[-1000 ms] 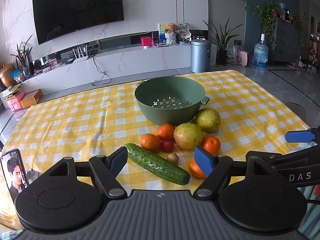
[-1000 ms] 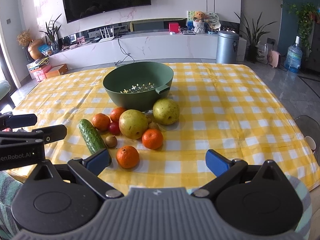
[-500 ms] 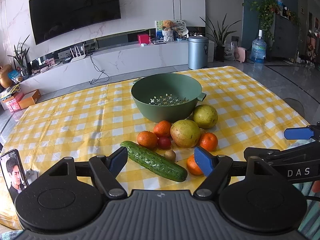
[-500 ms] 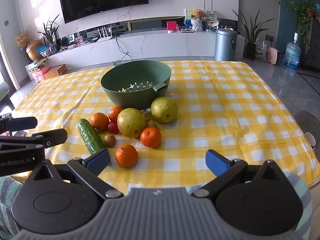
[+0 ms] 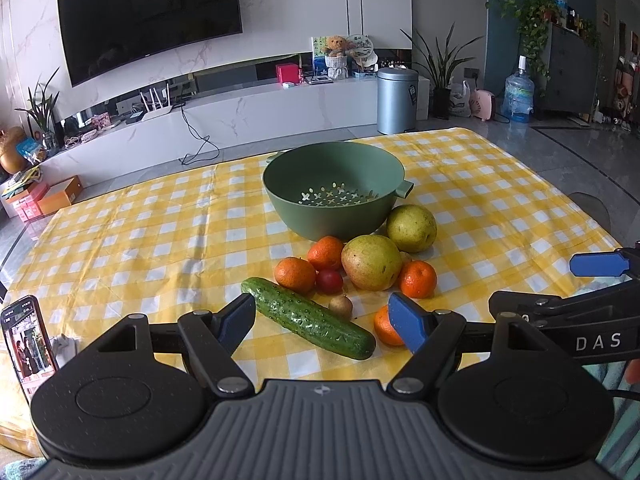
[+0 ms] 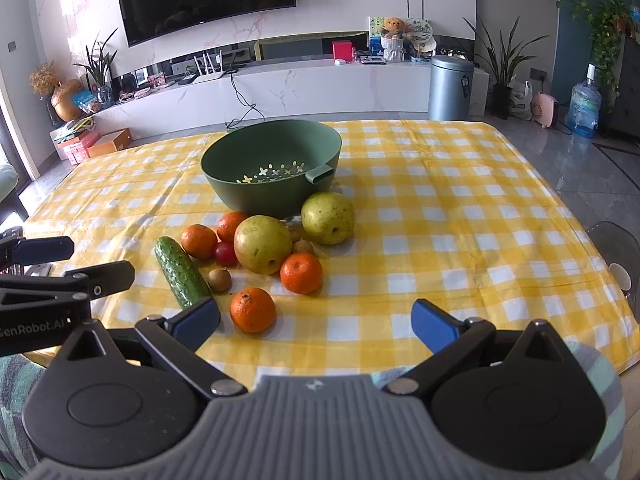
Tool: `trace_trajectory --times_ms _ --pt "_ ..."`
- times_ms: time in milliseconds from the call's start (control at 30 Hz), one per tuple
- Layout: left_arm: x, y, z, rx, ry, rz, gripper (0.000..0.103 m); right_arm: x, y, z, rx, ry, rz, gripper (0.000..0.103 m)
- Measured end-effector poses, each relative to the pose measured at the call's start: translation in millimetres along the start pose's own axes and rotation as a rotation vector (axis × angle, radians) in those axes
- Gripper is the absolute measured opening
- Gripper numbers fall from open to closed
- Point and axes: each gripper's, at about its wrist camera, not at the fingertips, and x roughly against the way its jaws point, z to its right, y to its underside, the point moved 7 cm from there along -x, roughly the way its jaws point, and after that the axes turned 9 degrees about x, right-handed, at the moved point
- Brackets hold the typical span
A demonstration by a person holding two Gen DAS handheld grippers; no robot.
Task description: Organize fruits
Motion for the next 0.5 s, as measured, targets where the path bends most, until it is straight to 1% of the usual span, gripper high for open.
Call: trace_trajectory --times_ms 500 --pt "0.1 2.4 -0.6 0.001 0.0 -0.003 0.089 -1.3 0.6 -0.5 -0.001 0.0 -0.003 0.099"
